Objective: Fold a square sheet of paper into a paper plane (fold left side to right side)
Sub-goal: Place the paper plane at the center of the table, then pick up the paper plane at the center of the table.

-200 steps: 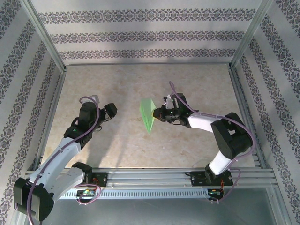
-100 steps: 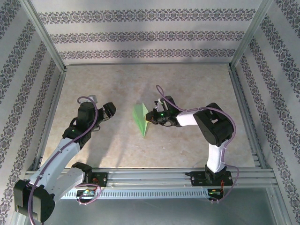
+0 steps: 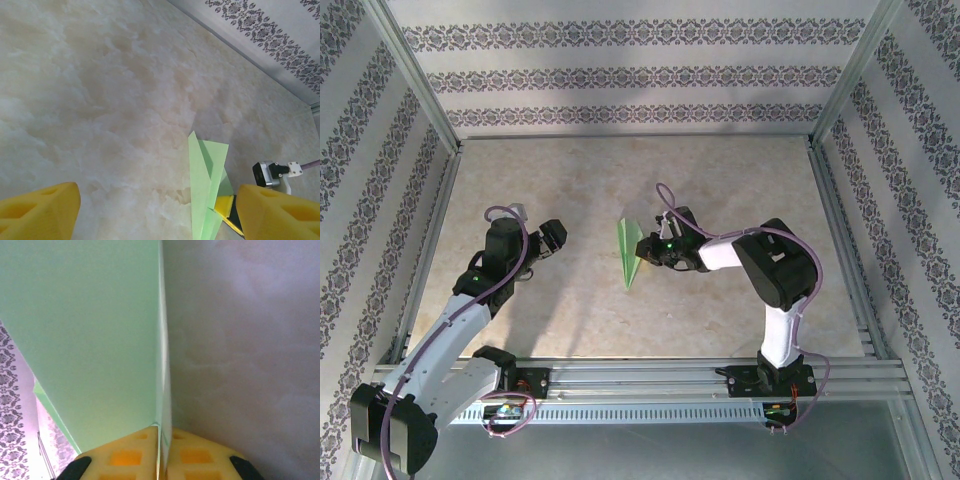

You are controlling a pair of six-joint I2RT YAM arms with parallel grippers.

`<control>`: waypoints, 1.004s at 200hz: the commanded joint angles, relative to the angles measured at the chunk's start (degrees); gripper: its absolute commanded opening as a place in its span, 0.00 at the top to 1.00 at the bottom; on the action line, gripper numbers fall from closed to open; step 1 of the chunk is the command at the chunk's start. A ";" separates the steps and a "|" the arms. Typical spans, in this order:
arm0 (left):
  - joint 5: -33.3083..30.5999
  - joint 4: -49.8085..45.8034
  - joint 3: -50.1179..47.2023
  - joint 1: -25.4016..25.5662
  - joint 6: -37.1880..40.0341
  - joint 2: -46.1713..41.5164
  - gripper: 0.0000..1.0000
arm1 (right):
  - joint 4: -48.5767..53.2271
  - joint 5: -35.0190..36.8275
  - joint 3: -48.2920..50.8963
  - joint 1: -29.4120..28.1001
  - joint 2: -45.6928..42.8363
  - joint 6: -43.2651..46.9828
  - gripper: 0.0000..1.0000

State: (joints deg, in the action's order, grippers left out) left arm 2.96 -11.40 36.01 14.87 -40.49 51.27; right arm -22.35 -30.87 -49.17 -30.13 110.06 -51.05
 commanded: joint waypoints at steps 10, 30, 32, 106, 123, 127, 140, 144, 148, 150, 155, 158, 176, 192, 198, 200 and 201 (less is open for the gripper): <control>0.42 -1.59 0.37 -0.92 1.50 -0.45 0.18 | 4.13 3.35 1.27 0.29 -4.31 3.23 0.77; 0.26 -2.17 0.86 -0.99 2.24 -0.50 0.18 | 9.71 6.03 1.27 0.41 -7.54 4.97 0.70; 0.22 -2.28 0.89 -0.99 2.32 -0.52 0.18 | 10.33 6.32 1.27 0.42 -7.92 5.05 0.69; -1.42 -3.17 1.52 -1.94 6.41 -2.53 0.13 | 47.21 21.97 -12.71 -4.21 -16.16 15.11 0.54; -1.68 -3.45 1.53 -2.22 7.21 -2.95 0.12 | 51.60 22.65 -17.00 -6.10 -14.54 15.45 0.53; -1.81 -3.54 1.45 -2.36 7.26 -3.05 0.12 | 52.32 22.77 -17.87 -6.53 -14.03 15.45 0.53; -1.95 -3.46 1.10 -2.41 7.44 -3.46 0.11 | 54.06 23.60 -20.28 -8.00 -12.45 15.53 0.52; -1.92 -3.46 0.96 -2.48 7.52 -3.59 0.11 | 54.28 23.94 -20.84 -8.50 -12.01 15.54 0.52; -1.99 -3.54 0.87 -2.52 7.60 -3.75 0.11 | 54.39 24.12 -21.38 -8.86 -11.50 15.50 0.51; -2.04 -3.61 0.81 -2.49 7.61 -3.81 0.11 | 54.46 24.18 -21.62 -9.04 -11.28 15.46 0.51; -2.15 -3.76 0.71 -2.58 7.70 -4.00 0.11 | 54.52 24.15 -22.19 -9.47 -10.62 15.33 0.51; -2.21 -3.77 0.64 -2.61 7.78 -4.06 0.11 | 54.58 24.11 -22.52 -9.61 -10.19 15.24 0.51; -2.56 -4.45 0.40 -2.67 8.22 -4.69 0.10 | 54.87 23.67 -24.43 -10.67 -7.89 14.88 0.51; -2.86 -4.94 0.16 -2.77 8.65 -5.20 0.10 | 54.91 23.28 -25.95 -11.46 -6.14 14.75 0.51; -2.93 -5.03 0.11 -2.79 8.67 -5.37 0.10 | 55.01 23.17 -26.58 -11.68 -5.53 14.79 0.51; -2.91 -5.04 0.02 -2.82 8.67 -5.43 0.10 | 55.10 23.15 -26.77 -11.83 -5.24 14.82 0.51; -2.89 -5.04 0.03 -2.78 8.67 -5.45 0.10 | 55.12 23.14 -26.86 -11.86 -5.14 14.83 0.51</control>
State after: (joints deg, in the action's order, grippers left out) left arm 1.28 -14.15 36.01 12.99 -33.95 47.09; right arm 29.39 -8.80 -73.08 -41.04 102.35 -37.06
